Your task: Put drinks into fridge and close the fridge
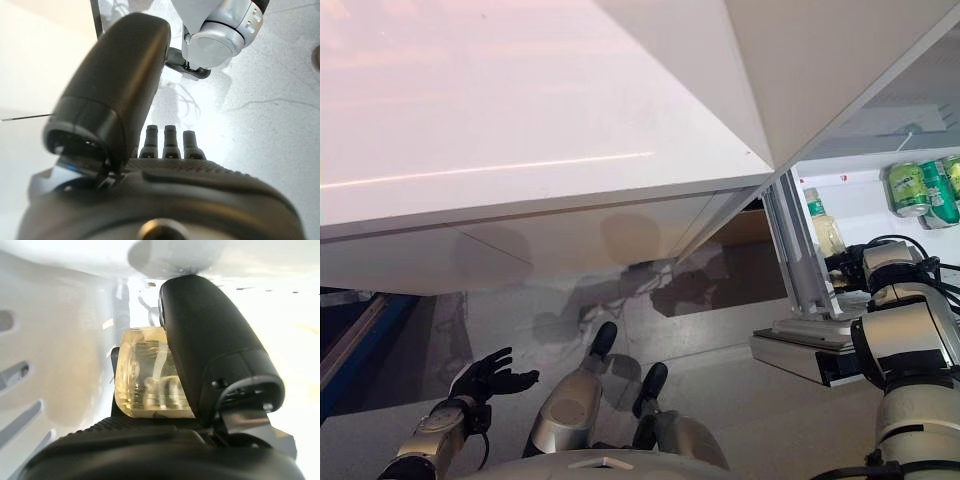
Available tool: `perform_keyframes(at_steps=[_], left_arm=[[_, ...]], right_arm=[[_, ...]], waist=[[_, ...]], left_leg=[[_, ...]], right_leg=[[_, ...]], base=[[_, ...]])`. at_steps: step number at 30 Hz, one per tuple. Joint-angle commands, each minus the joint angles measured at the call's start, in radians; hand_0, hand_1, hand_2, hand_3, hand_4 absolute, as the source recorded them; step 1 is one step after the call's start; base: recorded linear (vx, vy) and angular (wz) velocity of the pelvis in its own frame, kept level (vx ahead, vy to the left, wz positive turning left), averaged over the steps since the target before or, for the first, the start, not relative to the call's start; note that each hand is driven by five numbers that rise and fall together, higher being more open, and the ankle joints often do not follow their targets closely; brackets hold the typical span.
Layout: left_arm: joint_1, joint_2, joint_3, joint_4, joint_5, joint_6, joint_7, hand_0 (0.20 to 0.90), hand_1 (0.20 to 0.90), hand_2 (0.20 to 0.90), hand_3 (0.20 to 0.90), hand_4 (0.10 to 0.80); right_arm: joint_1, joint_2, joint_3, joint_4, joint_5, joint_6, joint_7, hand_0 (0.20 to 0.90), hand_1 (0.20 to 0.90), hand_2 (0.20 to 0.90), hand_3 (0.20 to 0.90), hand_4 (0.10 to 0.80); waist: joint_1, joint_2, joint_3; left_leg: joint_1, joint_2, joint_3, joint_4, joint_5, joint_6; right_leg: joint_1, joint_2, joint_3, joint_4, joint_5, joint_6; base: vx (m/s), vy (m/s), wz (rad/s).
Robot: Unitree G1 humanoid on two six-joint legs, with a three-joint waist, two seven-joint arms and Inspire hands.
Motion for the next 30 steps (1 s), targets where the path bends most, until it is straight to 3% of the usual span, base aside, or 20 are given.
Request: perform_keyframes(at_steps=[1, 5, 6, 8, 9, 10, 11, 30], left_arm=[[0.025, 0.067, -0.042, -0.089, -0.023, 0.051, 0.032, 0.9, 0.9, 0.9, 0.9, 0.8], [-0.01, 0.076, -0.032, -0.088, -0.029, 0.1, 0.036, 0.9, 0.9, 0.9, 0.9, 0.8], [-0.02, 0.079, -0.03, -0.084, -0.033, 0.108, 0.035, 0.9, 0.9, 0.9, 0.9, 0.8], [-0.04, 0.085, -0.035, -0.076, -0.045, 0.116, 0.031, 0.9, 0.9, 0.9, 0.9, 0.8], [-0.048, 0.086, -0.036, -0.069, -0.048, 0.115, 0.028, 0.9, 0.9, 0.9, 0.9, 0.8], [-0.056, 0.087, -0.038, -0.064, -0.054, 0.116, 0.026, 0.9, 0.9, 0.9, 0.9, 0.8], [-0.062, 0.087, -0.039, -0.06, -0.057, 0.116, 0.026, 0.9, 0.9, 0.9, 0.9, 0.8], [-0.115, 0.083, -0.032, 0.019, -0.047, 0.127, -0.01, 0.9, 0.9, 0.9, 0.9, 0.8]], right_arm=[[-0.112, -0.04, 0.039, -0.027, 0.0, -0.004, 0.067, 0.3, 0.3, 0.3, 0.2, 0.1], [-0.141, -0.071, 0.047, -0.011, -0.048, 0.01, 0.167, 0.3, 0.3, 0.3, 0.2, 0.1], [-0.145, -0.077, 0.053, -0.009, -0.051, 0.007, 0.174, 0.349, 0.349, 0.349, 0.258, 0.158], [-0.152, -0.085, 0.064, -0.012, -0.045, 0.002, 0.172, 0.502, 0.502, 0.502, 0.436, 0.336], [-0.155, -0.086, 0.067, -0.014, -0.043, 0.001, 0.17, 0.641, 0.641, 0.641, 0.598, 0.498], [-0.157, -0.087, 0.071, -0.017, -0.044, 0.0, 0.17, 0.862, 0.862, 0.862, 0.856, 0.756], [-0.159, -0.088, 0.075, -0.018, -0.041, -0.001, 0.168, 0.9, 0.9, 0.9, 0.9, 0.8], [-0.144, -0.105, 0.06, -0.061, 0.054, -0.057, 0.027, 0.9, 0.9, 0.9, 0.9, 0.8]], waist=[[0.021, 0.018, -0.072], [0.014, 0.018, -0.08], [0.011, 0.019, -0.08], [0.006, 0.023, -0.076], [0.003, 0.025, -0.074], [0.001, 0.027, -0.072], [-0.001, 0.028, -0.07], [-0.036, 0.02, -0.093]], left_leg=[[-0.018, -0.042, -0.01, 0.017, -0.068, 0.029], [-0.019, -0.038, -0.006, 0.016, -0.069, 0.03], [-0.02, -0.037, -0.003, 0.016, -0.068, 0.03], [-0.026, -0.038, 0.0, 0.019, -0.068, 0.031], [-0.028, -0.038, 0.002, 0.02, -0.068, 0.032], [-0.031, -0.039, 0.005, 0.021, -0.068, 0.033], [-0.033, -0.039, 0.007, 0.023, -0.068, 0.033], [0.003, -0.029, 0.032, 0.025, -0.08, 0.031]], right_leg=[[-0.089, -0.016, 0.013, 0.049, 0.084, 0.037], [-0.096, -0.018, 0.012, 0.053, 0.086, 0.036], [-0.1, -0.019, 0.012, 0.054, 0.086, 0.036], [-0.106, -0.021, 0.013, 0.056, 0.087, 0.035], [-0.108, -0.022, 0.013, 0.057, 0.088, 0.035], [-0.111, -0.023, 0.014, 0.058, 0.087, 0.035], [-0.114, -0.024, 0.015, 0.059, 0.088, 0.035], [-0.089, -0.025, 0.028, 0.066, 0.076, 0.032]], base=[[0.073, -0.039, 0.04], [0.014, -0.008, 0.01], [-0.026, 0.018, -0.04], [-0.042, 0.021, -0.03], [-0.056, 0.024, -0.02], [-0.057, 0.028, -0.01], [-0.045, 0.025, 0.0], [0.001, 0.004, -0.01]])
